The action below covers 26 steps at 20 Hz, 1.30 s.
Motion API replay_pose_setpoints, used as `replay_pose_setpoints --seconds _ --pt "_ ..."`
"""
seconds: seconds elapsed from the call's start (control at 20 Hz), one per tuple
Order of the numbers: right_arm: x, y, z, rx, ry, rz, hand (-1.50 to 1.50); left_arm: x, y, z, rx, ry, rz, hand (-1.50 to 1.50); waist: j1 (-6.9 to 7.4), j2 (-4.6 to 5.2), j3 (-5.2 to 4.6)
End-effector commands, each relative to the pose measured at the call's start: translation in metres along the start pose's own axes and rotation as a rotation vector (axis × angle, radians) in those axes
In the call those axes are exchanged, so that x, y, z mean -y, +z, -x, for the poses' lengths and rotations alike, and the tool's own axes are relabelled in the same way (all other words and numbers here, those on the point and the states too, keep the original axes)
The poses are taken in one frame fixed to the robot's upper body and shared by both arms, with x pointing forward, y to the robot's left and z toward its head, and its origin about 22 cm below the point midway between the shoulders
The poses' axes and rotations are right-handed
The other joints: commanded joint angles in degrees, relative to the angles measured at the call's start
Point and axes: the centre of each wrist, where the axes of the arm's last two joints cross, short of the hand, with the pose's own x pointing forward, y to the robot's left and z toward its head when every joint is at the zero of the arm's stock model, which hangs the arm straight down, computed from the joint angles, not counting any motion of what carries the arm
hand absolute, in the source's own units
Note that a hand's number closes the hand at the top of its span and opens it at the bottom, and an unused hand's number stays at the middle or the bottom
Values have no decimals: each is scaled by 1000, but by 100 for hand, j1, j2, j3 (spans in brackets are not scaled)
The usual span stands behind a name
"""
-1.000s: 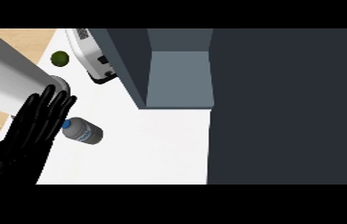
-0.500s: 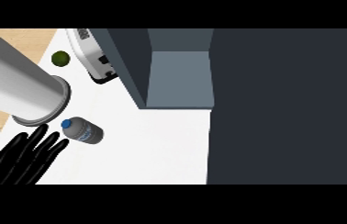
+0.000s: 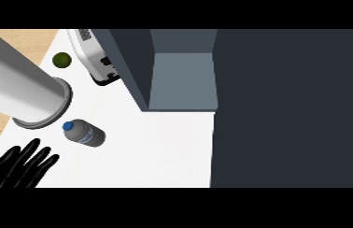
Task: Pick up the bottled water, place it into the cabinet and close the cabinet
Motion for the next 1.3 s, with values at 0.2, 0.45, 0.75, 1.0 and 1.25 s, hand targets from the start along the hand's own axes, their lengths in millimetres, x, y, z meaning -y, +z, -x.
replay_pose_setpoints --seconds 0.2,0.45,0.75,1.0,1.25 --pt "-7 21 -38 51 -70 -45 -150 24 15 -30 115 24 86 -150 -28 -16 -1" --pt "-12 24 -41 66 -82 -22 -150 22 30 -33 78 28 53 -150 50 -31 -6" --pt "-12 32 -41 66 -79 -38 -150 4 37 -29 109 -8 -73 -150 -44 -18 -3" --pt "-5 33 -38 33 -85 -24 -150 -11 40 -18 109 -20 -129 -150 -37 12 -7" --pt "-5 36 -46 67 -84 -39 -150 -39 31 -9 36 -34 -172 -150 -132 33 -9"
